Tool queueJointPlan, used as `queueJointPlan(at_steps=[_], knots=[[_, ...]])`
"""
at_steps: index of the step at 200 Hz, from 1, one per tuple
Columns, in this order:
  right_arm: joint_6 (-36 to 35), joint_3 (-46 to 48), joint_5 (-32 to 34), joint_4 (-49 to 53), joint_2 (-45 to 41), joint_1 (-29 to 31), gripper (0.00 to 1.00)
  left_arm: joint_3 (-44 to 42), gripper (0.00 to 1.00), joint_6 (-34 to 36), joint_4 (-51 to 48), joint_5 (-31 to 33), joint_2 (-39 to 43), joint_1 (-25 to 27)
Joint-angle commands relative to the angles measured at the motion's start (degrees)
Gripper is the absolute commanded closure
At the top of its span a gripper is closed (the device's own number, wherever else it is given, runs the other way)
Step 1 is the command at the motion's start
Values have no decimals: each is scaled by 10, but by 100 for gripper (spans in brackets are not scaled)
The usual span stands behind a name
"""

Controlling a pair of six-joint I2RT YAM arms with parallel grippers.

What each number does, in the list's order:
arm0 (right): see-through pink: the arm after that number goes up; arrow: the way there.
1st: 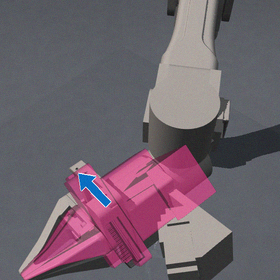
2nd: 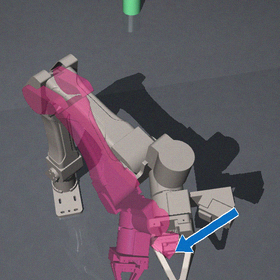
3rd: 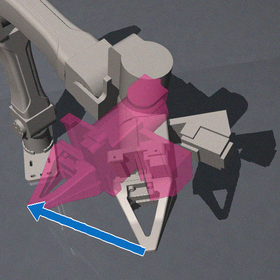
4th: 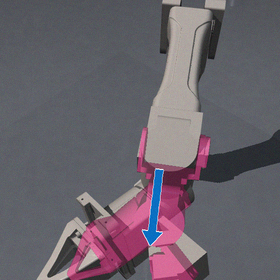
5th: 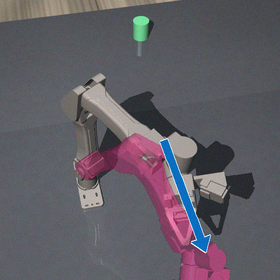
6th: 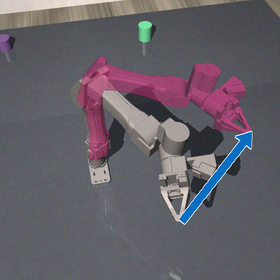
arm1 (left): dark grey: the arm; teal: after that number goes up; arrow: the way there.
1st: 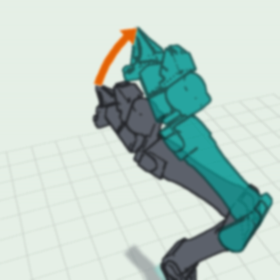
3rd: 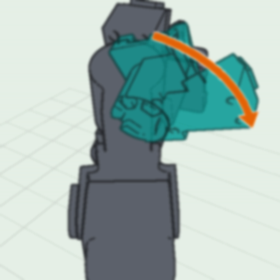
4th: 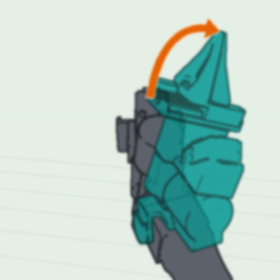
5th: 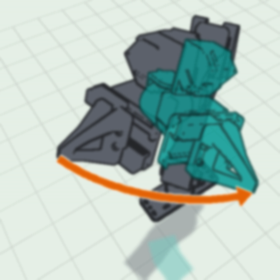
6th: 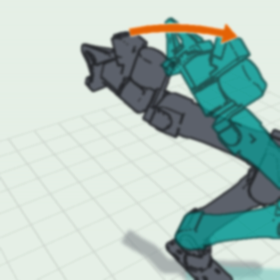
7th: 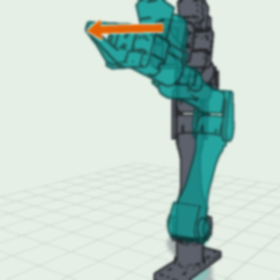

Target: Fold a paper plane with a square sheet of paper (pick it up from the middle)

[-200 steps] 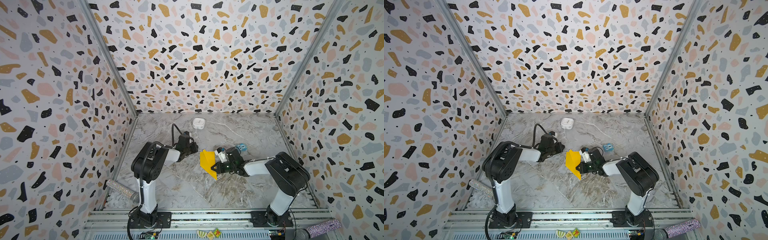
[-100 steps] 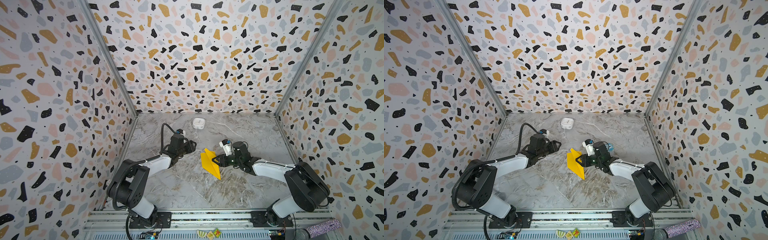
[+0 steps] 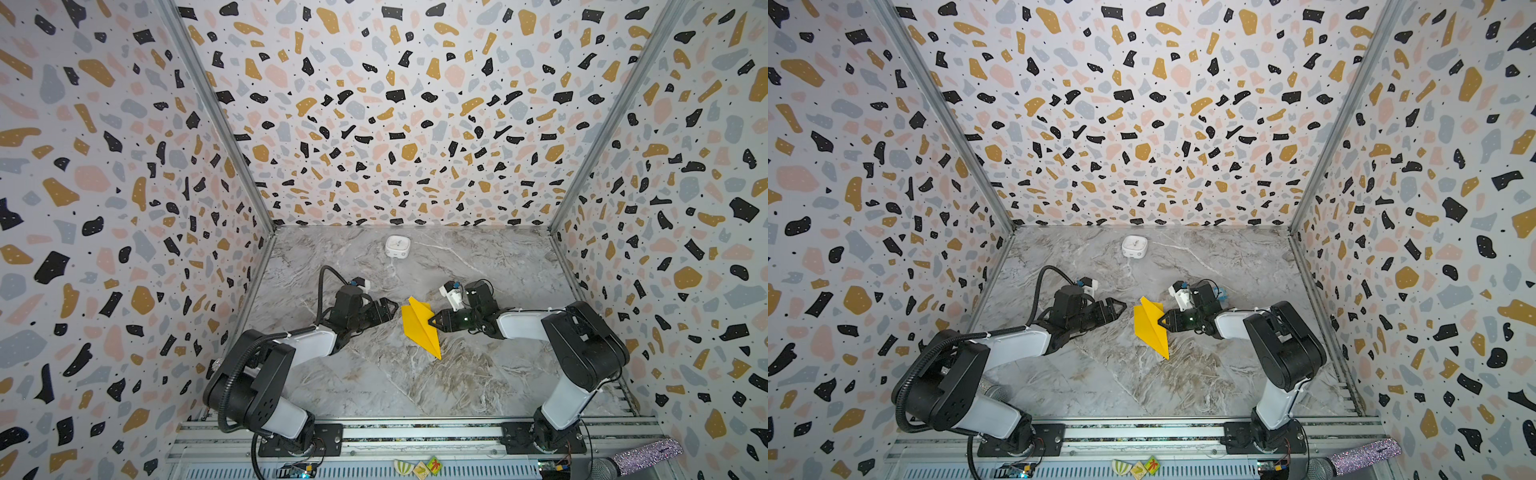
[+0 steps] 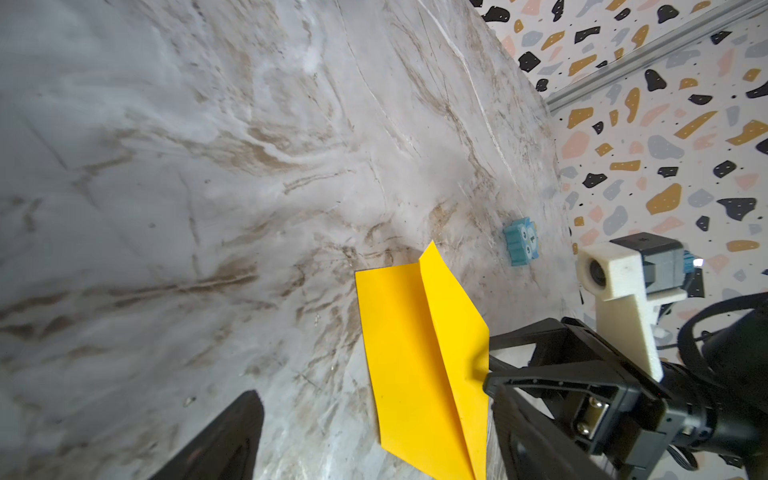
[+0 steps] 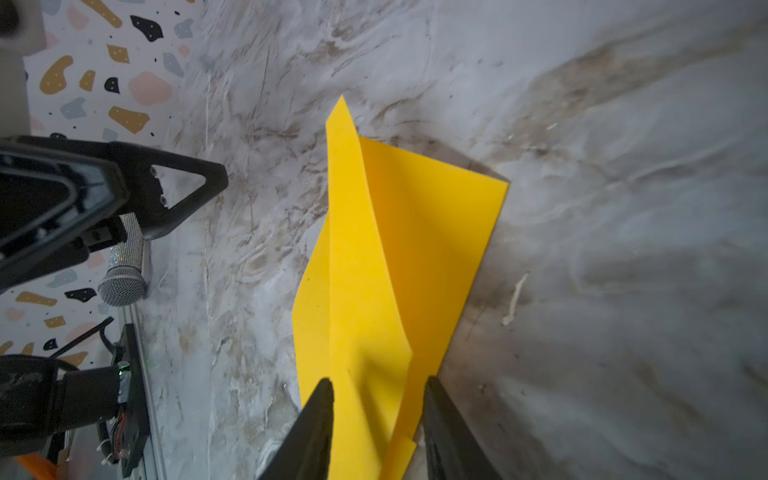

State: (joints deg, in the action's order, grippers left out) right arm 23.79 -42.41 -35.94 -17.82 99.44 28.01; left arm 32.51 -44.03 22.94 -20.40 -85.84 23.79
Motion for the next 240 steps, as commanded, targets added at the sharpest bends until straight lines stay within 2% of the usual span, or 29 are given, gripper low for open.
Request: queueJointPlan(at_steps=[1, 28, 39, 61, 127, 169, 204, 240], knots=[[-8, -14, -46, -23, -4, -2, 68, -13, 12, -19, 58, -39, 9, 4], [-4, -10, -69, -37, -3, -4, 82, -21, 12, -28, 84, -63, 9, 14], [0, -9, -80, -43, -6, -5, 91, -26, 13, -35, 103, -76, 10, 21], [20, -1, -100, -71, -20, -8, 98, -42, 13, -56, 152, -90, 12, 41], [151, 22, -176, -187, -92, -10, 99, -73, 15, -129, 321, -99, 33, 101], [284, 42, -220, -323, -103, -9, 99, -67, 17, -134, 371, -90, 35, 110], [364, 51, -237, -409, -97, -9, 100, -65, 28, -133, 421, -89, 30, 114], [390, 56, -235, -431, -97, -9, 100, -74, 44, -134, 472, -87, 23, 114]])
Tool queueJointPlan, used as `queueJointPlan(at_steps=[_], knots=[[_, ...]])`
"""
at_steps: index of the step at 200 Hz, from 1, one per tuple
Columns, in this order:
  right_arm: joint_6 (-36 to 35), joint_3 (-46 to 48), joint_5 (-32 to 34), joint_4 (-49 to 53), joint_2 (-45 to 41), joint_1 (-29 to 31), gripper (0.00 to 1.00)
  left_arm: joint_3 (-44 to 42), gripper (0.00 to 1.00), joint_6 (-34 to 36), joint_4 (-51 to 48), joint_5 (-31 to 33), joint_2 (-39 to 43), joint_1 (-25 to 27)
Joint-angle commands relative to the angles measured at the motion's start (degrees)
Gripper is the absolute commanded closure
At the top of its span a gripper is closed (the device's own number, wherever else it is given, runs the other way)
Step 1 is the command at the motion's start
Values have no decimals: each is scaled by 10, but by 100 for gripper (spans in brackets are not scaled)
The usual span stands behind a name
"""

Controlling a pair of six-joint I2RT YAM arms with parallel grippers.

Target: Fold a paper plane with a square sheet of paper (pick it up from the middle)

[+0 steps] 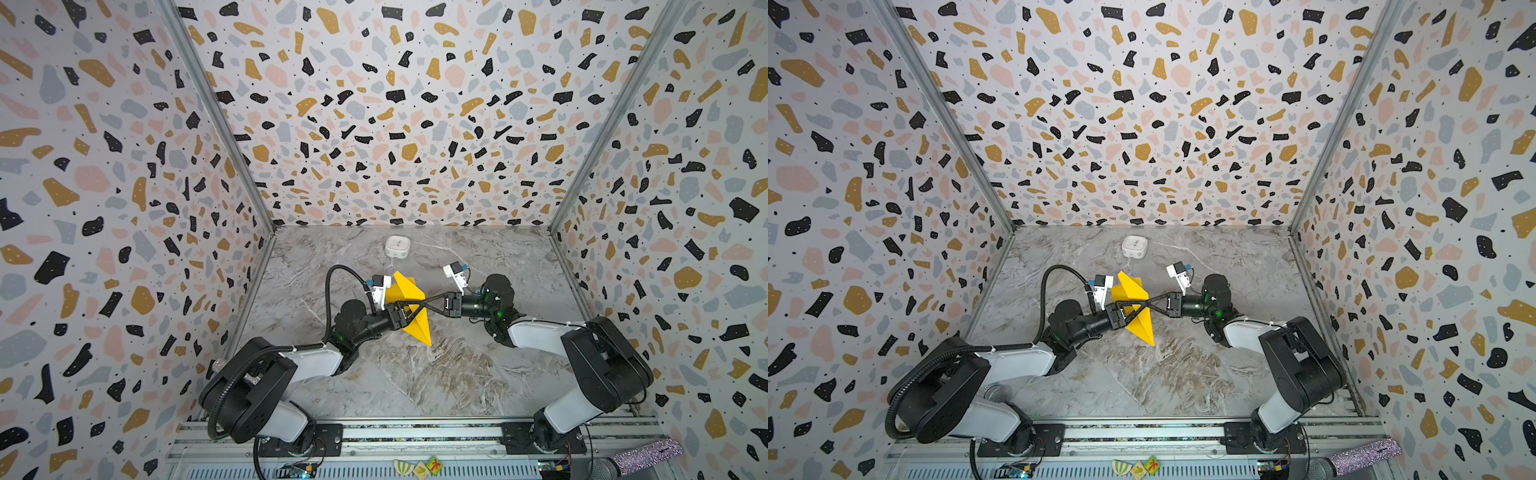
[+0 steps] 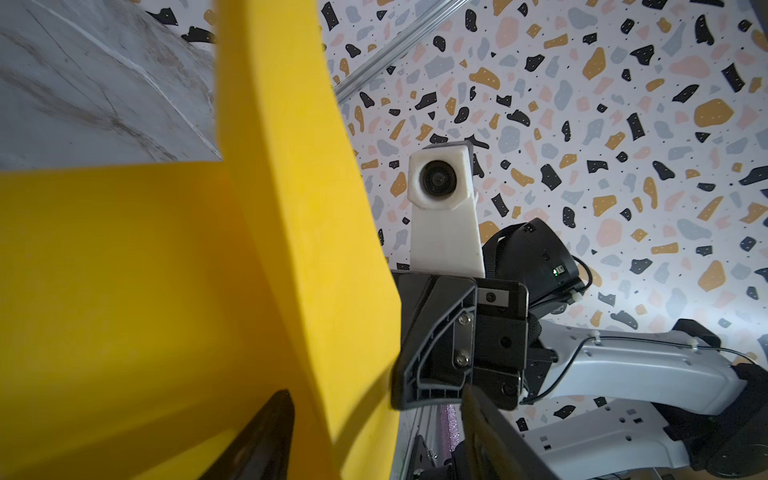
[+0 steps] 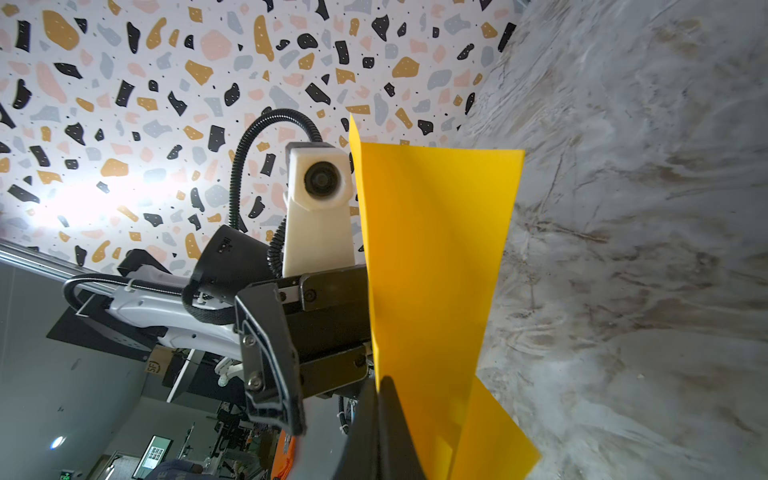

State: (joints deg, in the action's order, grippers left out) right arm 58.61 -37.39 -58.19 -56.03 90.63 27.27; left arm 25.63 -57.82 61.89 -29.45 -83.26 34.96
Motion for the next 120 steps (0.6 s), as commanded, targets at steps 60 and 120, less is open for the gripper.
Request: queueJointPlan(at_steps=[60, 120], knots=[[52, 10, -7, -44, -17, -9, 99, -13, 68, 27, 91, 21, 3, 2], [43, 10, -7, -19, -31, -16, 93, -1, 92, 56, 64, 33, 10, 2]])
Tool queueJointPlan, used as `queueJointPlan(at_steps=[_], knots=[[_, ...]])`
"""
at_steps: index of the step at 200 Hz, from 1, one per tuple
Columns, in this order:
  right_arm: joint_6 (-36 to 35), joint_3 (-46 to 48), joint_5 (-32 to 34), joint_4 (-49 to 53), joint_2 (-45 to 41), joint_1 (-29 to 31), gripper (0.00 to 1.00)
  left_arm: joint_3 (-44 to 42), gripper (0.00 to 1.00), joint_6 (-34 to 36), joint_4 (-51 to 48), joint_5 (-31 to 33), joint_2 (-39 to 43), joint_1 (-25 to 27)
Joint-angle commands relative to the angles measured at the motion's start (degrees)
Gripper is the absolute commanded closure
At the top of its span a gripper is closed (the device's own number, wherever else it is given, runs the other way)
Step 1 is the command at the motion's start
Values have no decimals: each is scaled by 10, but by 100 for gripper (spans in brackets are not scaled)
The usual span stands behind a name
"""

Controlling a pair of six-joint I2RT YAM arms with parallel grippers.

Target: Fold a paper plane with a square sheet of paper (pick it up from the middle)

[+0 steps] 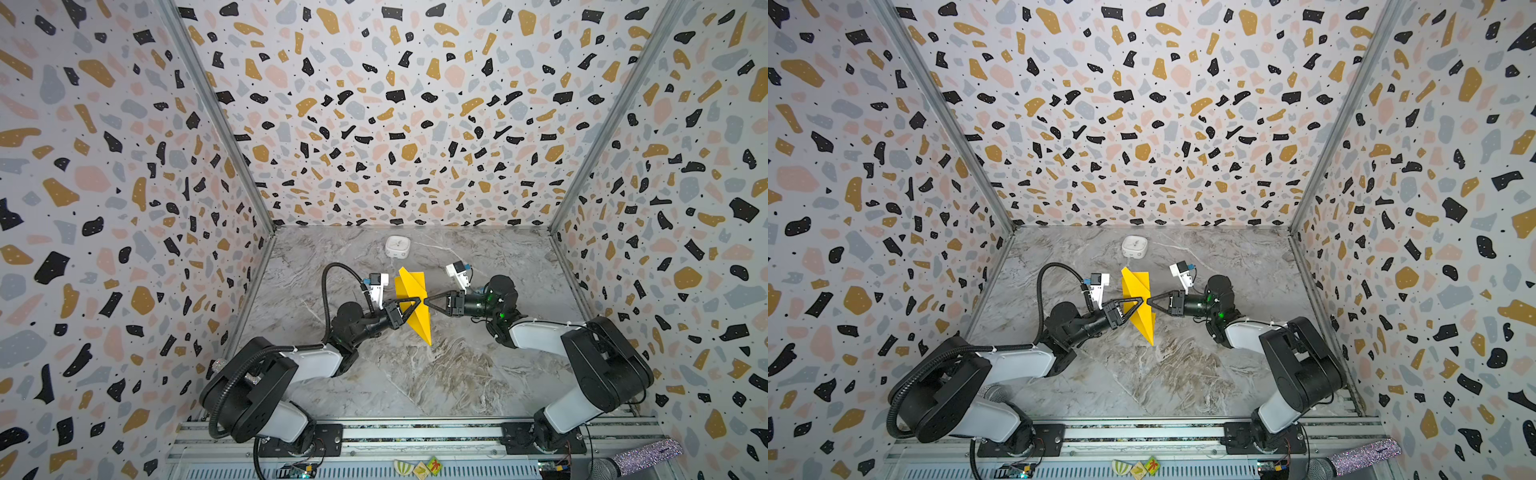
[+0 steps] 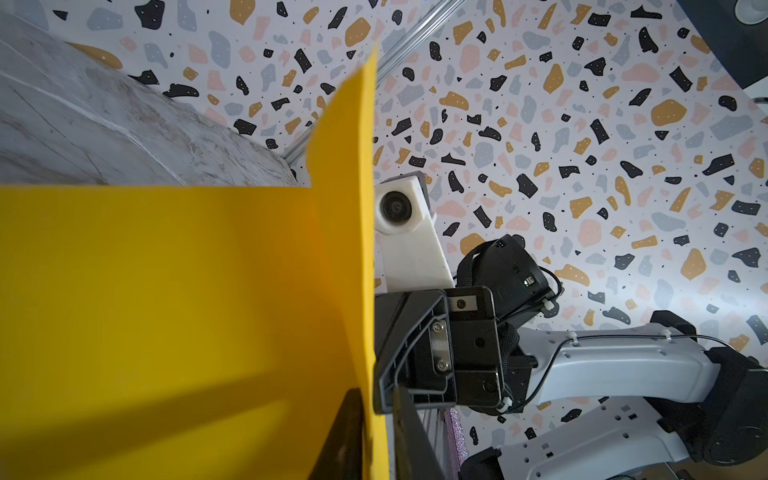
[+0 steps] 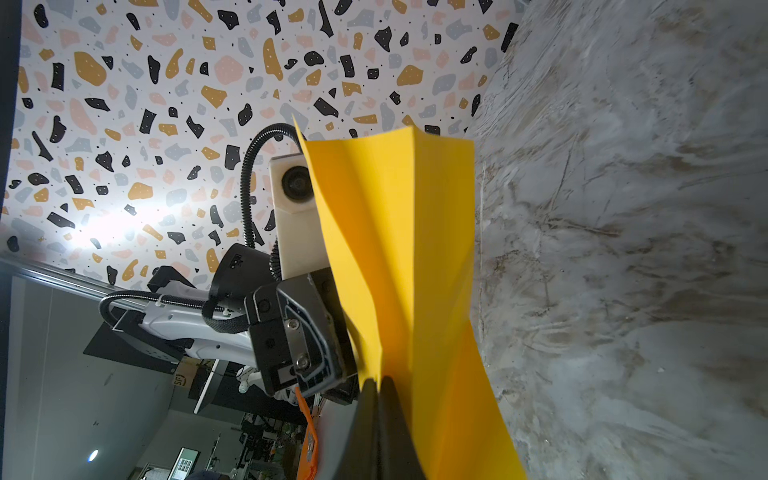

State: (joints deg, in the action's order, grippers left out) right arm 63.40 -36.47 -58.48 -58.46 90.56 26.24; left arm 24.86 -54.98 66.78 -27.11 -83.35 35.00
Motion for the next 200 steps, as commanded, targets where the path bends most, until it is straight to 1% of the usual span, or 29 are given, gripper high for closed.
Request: queueJointPlan(at_steps=[1, 9, 19, 22, 27, 38, 54, 68, 80, 96, 116, 137, 162, 180, 200], knots=[[-6, 0, -3, 7, -31, -6, 93, 7, 92, 28, 14, 10, 11, 2], [-17, -1, -2, 25, -37, -9, 87, 9, 93, 31, 8, 11, 14, 2], [-35, 3, 6, 53, -48, -19, 77, 14, 94, 39, -12, 14, 22, 2], [-44, 4, 10, 63, -54, -22, 73, 16, 95, 39, -25, 17, 25, 2], [-59, 7, 17, 80, -64, -29, 67, 20, 95, 64, -48, 23, 32, 1], [-106, 9, 42, 137, -90, -46, 55, 30, 96, 92, -117, 39, 48, 1], [-198, -1, 101, 272, -134, -72, 46, 54, 96, 151, -256, 84, 79, 1], [-277, -15, 172, 379, -170, -90, 42, 86, 96, 213, -399, 143, 102, 1], [-326, -21, 225, 437, -195, -106, 39, 121, 96, 263, -523, 212, 116, 1], [-365, -19, 273, 475, -226, -126, 37, 172, 96, 308, -665, 315, 122, 1], [-385, -13, 317, 498, -255, -148, 35, 228, 96, 328, -802, 455, 113, 3], [-376, -11, 345, 517, -270, -164, 33, 275, 96, 319, -890, 582, 82, 6], [-374, -8, 335, 531, -271, -189, 31, 314, 97, 302, -962, 725, 26, 25], [-381, -5, 345, 537, -273, -193, 25, 341, 97, 284, -1007, 790, -34, 37], [-383, -2, 350, 536, -273, -194, 24, 377, 100, 257, -1049, 843, -113, 52]])
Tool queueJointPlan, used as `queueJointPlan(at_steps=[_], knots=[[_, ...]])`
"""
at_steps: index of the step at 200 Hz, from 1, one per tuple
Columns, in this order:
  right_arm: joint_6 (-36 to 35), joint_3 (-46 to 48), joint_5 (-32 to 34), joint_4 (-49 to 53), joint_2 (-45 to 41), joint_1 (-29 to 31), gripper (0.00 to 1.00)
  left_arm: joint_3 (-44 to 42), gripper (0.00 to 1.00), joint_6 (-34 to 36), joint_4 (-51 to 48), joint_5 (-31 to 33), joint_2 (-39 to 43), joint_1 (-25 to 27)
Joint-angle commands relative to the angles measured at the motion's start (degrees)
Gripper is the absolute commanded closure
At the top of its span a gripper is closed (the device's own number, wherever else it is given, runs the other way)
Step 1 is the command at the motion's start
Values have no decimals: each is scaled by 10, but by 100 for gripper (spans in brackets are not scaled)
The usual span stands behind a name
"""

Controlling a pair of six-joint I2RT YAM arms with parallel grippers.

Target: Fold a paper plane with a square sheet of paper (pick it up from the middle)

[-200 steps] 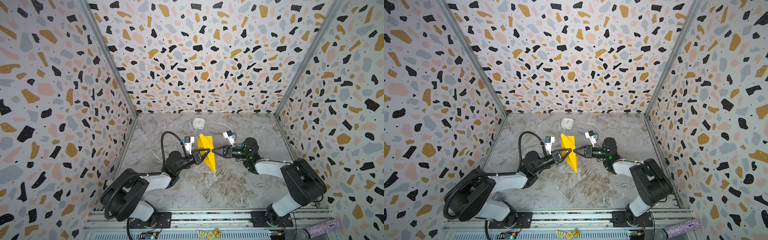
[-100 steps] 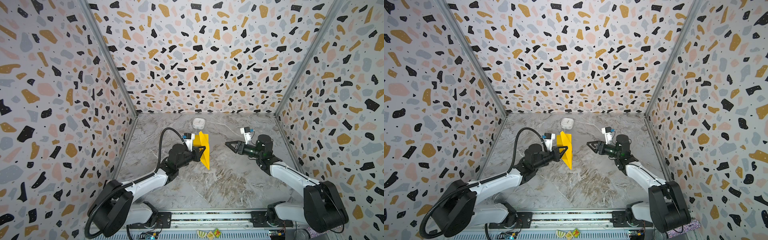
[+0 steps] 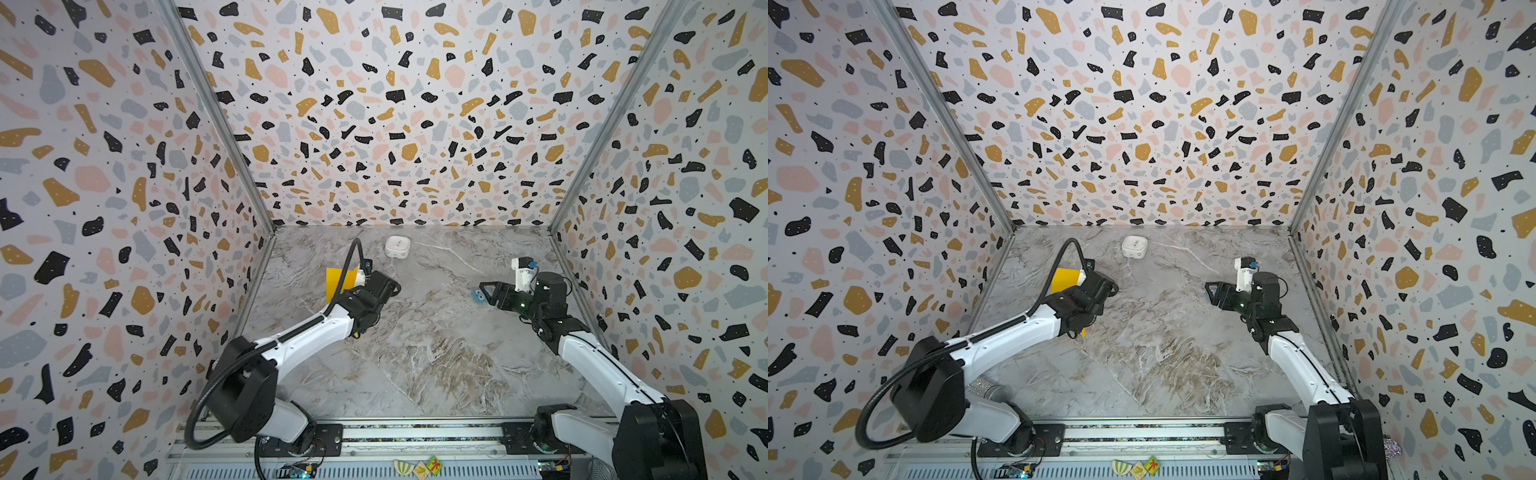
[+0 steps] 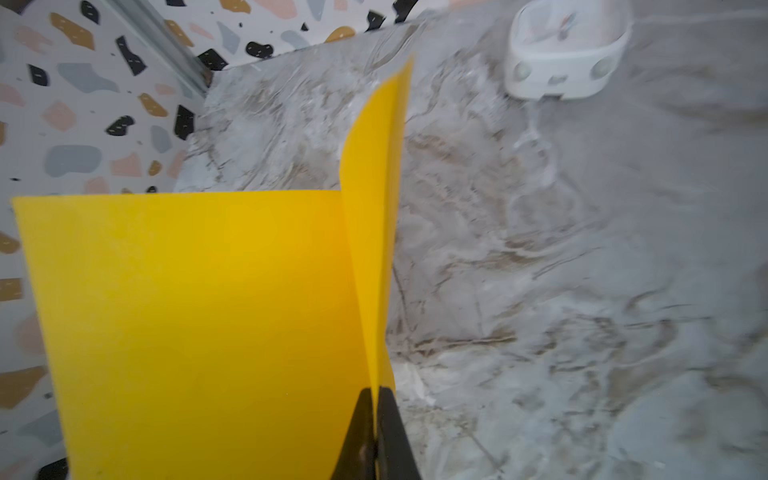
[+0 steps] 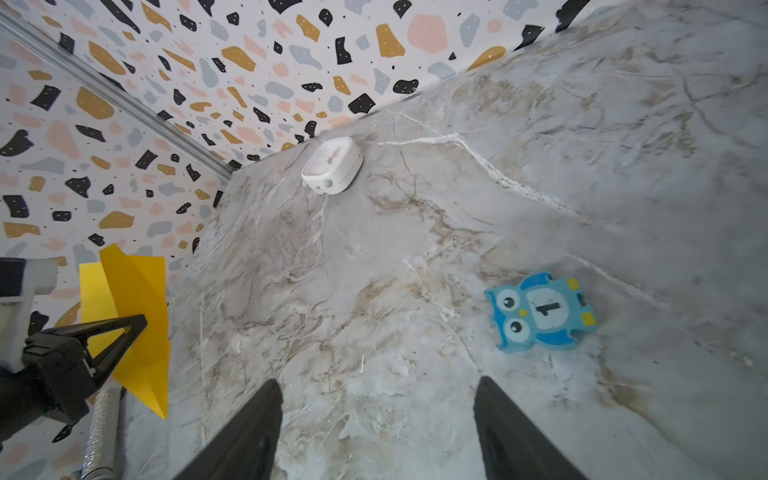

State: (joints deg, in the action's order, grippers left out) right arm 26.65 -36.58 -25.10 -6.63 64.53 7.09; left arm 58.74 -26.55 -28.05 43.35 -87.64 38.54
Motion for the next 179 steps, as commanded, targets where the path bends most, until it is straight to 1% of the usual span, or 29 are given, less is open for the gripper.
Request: queueJointPlan(at_steps=[1, 20, 41, 61, 89, 108, 121, 152, 164, 179], knots=[[-16, 0, 16, 17, -13, -2, 24, 39, 100, -28, -101, 140, -74, 18], [-15, 3, 20, 15, -13, -3, 24, 70, 100, -42, -116, 167, -150, 36], [-16, 5, 23, 16, -13, -4, 24, 99, 99, -44, -115, 169, -224, 54], [-17, 7, 24, 18, -12, -4, 24, 122, 99, -47, -107, 153, -271, 70], [-15, 8, 22, 19, -9, -4, 24, 133, 95, -41, -77, 106, -300, 86], [-15, 9, 19, 18, -6, -4, 24, 136, 90, -38, -61, 69, -309, 92], [-13, 10, 17, 17, -4, -4, 24, 134, 83, -37, -52, 45, -308, 95], [-9, 12, 14, 15, 0, -4, 24, 133, 69, -36, -44, -21, -275, 108], [-7, 14, 13, 12, 0, -5, 24, 127, 64, -36, -34, -66, -248, 122], [-2, 19, 11, 9, 3, -4, 24, 107, 60, -33, -3, -150, -210, 142]])
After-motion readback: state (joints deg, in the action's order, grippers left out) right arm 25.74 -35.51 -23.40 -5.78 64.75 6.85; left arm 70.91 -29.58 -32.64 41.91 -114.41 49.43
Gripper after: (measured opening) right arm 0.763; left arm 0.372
